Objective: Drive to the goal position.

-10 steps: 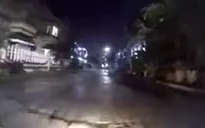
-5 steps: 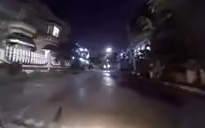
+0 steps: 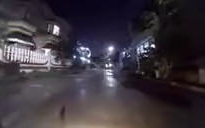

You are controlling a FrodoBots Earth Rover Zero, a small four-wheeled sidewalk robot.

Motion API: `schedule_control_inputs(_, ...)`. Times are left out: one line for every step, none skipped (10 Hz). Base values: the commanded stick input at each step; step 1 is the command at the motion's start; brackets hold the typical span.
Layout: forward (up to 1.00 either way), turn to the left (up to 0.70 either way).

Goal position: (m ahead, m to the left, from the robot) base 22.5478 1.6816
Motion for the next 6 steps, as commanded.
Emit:
schedule_control_inputs(0.7,-0.35)
schedule_control_inputs(0.7,-0.35)
schedule_control_inputs(0.7,-0.35)
schedule_control_inputs(0.7,-0.35)
schedule_control_inputs(0.7,-0.35)
schedule_control_inputs(0.7,-0.35)
